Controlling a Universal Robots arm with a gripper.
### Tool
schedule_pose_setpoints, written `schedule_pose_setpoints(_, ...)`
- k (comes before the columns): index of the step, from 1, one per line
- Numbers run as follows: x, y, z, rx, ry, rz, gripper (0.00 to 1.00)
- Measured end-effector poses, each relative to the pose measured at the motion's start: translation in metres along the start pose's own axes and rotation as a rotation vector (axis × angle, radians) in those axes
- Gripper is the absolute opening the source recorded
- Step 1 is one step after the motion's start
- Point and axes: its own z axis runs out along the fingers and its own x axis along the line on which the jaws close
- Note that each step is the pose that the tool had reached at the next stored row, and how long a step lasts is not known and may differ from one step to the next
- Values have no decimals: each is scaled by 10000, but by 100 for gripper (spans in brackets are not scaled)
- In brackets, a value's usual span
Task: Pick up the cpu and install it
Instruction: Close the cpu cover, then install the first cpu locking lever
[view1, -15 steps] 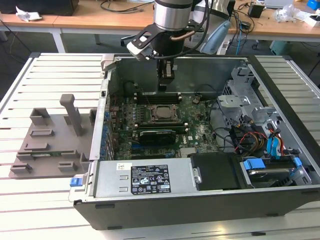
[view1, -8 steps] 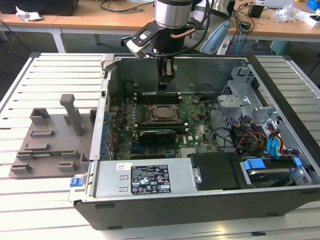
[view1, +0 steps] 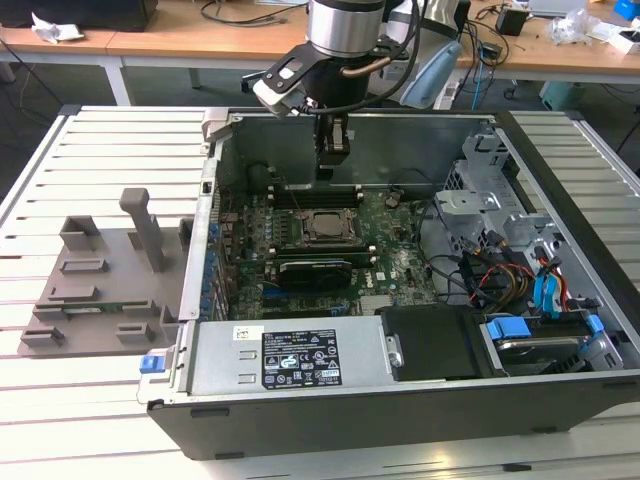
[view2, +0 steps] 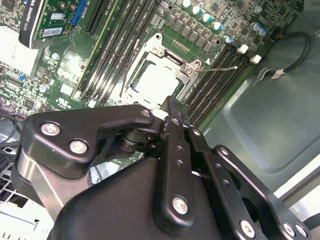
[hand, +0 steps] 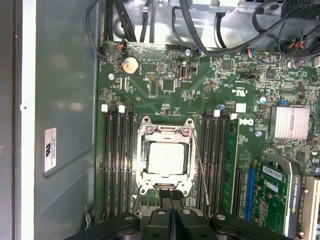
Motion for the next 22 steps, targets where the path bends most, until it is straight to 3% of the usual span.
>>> schedule_pose_setpoints(11, 0, 0, 0, -6, -8, -184, 11)
schedule_pose_setpoints(22, 0, 0, 0, -46, -62, -1350, 11)
